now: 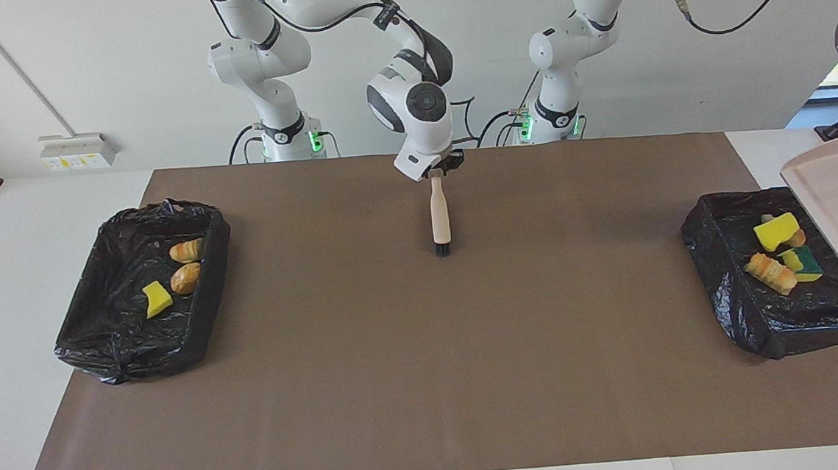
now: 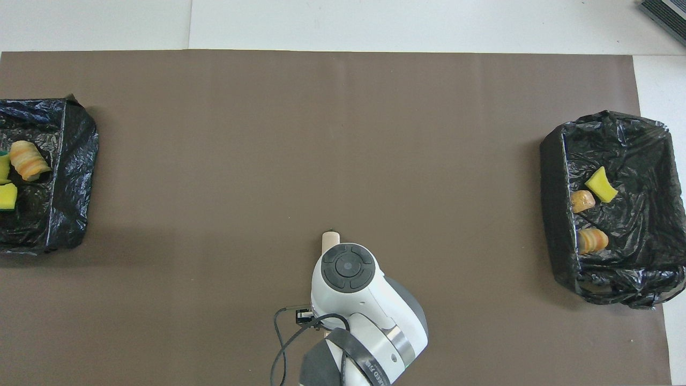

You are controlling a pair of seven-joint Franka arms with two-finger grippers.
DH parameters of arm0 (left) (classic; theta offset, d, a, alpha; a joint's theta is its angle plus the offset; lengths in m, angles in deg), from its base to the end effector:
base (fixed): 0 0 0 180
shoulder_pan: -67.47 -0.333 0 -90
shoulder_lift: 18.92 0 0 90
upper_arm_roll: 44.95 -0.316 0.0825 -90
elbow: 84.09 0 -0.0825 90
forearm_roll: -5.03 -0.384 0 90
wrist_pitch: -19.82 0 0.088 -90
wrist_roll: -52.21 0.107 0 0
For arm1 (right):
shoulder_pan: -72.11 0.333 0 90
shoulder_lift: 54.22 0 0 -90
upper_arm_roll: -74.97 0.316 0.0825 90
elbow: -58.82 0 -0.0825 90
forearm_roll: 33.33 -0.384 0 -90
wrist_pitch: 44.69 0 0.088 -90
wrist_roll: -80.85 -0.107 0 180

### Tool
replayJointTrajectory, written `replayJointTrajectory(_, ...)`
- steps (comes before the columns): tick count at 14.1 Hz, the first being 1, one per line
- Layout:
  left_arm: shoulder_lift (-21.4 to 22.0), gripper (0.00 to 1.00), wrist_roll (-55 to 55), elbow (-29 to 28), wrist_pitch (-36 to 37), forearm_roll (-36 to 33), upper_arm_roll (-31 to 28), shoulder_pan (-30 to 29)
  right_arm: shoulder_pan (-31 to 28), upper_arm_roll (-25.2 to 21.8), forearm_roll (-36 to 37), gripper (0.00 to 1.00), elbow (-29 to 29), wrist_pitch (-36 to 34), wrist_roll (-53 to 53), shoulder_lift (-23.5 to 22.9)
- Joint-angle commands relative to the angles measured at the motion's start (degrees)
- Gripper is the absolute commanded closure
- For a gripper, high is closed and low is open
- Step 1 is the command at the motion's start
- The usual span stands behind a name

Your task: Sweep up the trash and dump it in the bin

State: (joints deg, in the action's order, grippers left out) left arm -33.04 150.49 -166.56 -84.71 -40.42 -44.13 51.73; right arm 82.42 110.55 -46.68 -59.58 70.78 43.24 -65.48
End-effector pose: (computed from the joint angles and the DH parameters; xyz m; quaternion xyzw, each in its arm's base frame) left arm 0.6155 0.2253 0.5874 -0.6409 0.6650 0.2805 0.2615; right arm 0.3782 0.4010 0.3425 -0.9819 -0.0117 0.1838 0.0445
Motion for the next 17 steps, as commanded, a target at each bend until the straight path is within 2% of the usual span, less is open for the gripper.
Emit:
replayJointTrajectory(1, 1.28, 1.0, -7.97, -0.67, 8.0, 5.44, -0.56, 6.41, -1.61, -0.95, 1.22, 0.0, 1.59, -0.6, 2.53, 1.66)
replayJointTrajectory(3, 1.37, 1.0, -17.37, -2.24, 11.62, 10.09, -0.56, 11.68, -1.7, -4.72, 1.14, 0.0, 1.86, -1.57, 4.64, 5.7)
replayJointTrajectory(6, 1.28, 1.0, -33.79, -4.18, 14.7, 17.21, -0.56, 18.18, -1.61, -12.62, 1.22, 0.0, 2.47, -2.71, 11.74, 9.05)
replayJointTrajectory(8, 0.49, 1.0, -45.57, -5.67, 15.41, 20.82, -0.56, 22.67, -1.52, -18.68, 2.79, 0.0, 4.05, -3.42, 16.76, 9.23)
replayJointTrajectory(10, -1.25, 1.0, -56.47, -6.91, 14.01, 25.65, -0.48, 25.92, -1.52, -24.31, 8.67, 0.0, 6.5, -3.33, 21.42, 8.53)
replayJointTrajectory(14, -3.9, 1.0, -75.37, -6.65, 10.94, 34.79, -0.56, 32.6, -1.7, -34.5, 12.46, 0.0, 10.55, -3.15, 24.16, 7.74)
replayJointTrajectory(17, -6.62, 1.0, -94.34, -6.38, 8.22, 41.57, -0.56, 39.28, -1.79, -39.44, 13.97, 0.0, 13.19, -3.94, 26.7, 8.52)
